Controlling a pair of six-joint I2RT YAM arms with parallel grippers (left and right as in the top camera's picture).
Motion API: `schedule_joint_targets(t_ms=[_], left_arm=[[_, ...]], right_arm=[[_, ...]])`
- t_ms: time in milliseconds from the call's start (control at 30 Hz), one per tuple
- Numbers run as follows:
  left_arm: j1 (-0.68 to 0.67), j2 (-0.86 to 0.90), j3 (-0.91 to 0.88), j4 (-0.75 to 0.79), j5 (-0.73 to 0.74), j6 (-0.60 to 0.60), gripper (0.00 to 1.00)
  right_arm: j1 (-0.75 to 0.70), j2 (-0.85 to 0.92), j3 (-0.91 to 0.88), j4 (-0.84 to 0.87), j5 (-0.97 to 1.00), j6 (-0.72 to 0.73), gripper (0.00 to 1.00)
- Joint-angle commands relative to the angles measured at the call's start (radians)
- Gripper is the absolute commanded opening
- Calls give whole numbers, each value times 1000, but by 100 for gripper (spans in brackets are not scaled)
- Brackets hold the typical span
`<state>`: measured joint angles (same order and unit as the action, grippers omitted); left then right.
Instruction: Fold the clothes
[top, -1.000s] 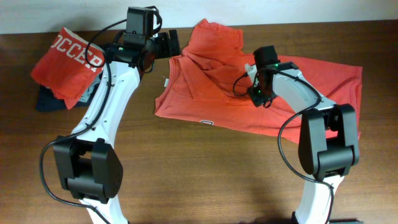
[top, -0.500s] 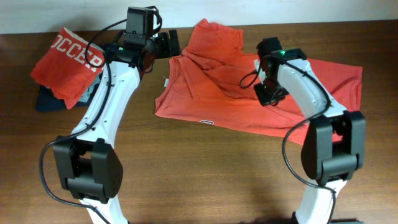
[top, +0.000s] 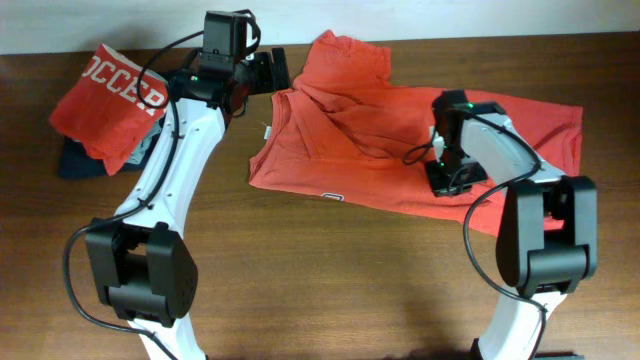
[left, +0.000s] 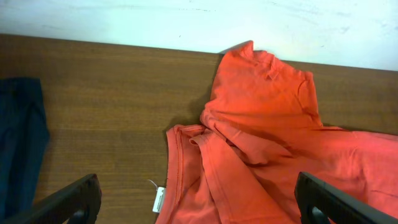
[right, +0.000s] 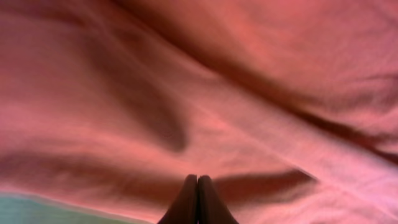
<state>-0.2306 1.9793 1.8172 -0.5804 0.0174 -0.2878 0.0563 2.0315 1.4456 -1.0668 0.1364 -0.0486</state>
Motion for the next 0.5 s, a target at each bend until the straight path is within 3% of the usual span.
schedule_joint_targets(t_ms=[0,467], left_arm=[[-2,5,16,-1,-7,1,99],[-2,5,16,-1,-7,1,99]], right_arm=[[-46,-13,-70,61,-37,17,4],[-150,-13,-125,299,-26,16,4]])
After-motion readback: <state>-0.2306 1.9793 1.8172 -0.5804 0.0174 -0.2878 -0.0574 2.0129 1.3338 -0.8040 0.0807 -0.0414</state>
